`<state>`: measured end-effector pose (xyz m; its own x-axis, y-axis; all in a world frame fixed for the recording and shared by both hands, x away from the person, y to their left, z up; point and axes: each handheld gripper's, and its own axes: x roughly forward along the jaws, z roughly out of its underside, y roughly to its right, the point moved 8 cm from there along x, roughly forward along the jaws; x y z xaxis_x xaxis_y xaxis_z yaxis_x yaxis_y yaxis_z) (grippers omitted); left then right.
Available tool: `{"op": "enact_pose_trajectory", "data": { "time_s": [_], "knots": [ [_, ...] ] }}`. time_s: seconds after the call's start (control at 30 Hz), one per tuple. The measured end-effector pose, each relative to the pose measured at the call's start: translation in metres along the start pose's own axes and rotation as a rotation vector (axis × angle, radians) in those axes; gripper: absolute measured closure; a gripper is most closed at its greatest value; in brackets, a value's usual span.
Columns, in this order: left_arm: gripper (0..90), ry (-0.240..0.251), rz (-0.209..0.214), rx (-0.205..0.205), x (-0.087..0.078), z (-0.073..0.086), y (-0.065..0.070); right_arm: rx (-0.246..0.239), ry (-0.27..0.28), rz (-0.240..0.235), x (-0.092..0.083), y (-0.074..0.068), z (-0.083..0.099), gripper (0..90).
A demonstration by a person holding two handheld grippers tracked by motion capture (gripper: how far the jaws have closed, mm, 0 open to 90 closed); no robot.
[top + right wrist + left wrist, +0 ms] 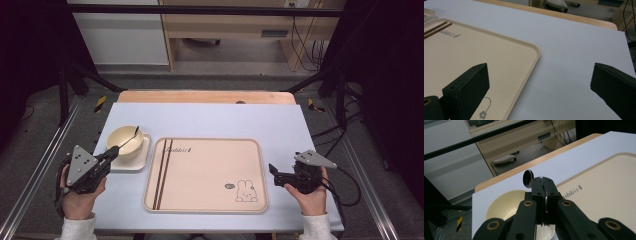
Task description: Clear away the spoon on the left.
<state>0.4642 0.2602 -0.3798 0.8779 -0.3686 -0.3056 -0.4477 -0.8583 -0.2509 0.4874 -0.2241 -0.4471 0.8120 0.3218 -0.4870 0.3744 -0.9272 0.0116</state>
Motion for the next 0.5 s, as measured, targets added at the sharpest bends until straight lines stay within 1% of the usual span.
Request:
{"op": "enact_pose_trajectory", "data": {
  "time_s": [0.13, 0.17, 0.2, 0.3, 0.33, 0.37, 0.5],
  "knots": [
    [88.9, 0.006, 0.019, 0.012, 0.001, -0.004, 0.009, -0.005, 0.003, 0.002, 0.0, 0.001, 0.0, 2.4],
    [88.9, 0.007, 0.023, 0.015, 0.001, -0.005, 0.01, 0.005, 0.001, -0.003, -0.001, 0.0, 0.0, 2.3],
    [88.9, 0.005, 0.029, 0.018, 0.002, -0.005, 0.013, 0.002, 0.002, -0.002, -0.001, 0.0, 0.0, 2.3],
    [88.9, 0.011, 0.043, 0.042, 0.007, -0.008, 0.02, -0.001, 0.003, 0.001, -0.001, 0.001, 0.0, 2.3],
    [88.9, 0.007, 0.048, 0.047, 0.008, -0.008, 0.024, -0.001, 0.003, 0.0, -0.001, 0.001, 0.0, 2.3],
    [88.9, -0.004, 0.056, 0.039, 0.009, -0.007, 0.028, 0.005, 0.001, -0.002, -0.001, 0.0, 0.0, 2.3],
    [88.9, -0.02, 0.083, 0.062, 0.016, -0.007, 0.039, -0.001, 0.001, 0.001, 0.0, 0.0, 0.0, 2.3]
  ]
}}
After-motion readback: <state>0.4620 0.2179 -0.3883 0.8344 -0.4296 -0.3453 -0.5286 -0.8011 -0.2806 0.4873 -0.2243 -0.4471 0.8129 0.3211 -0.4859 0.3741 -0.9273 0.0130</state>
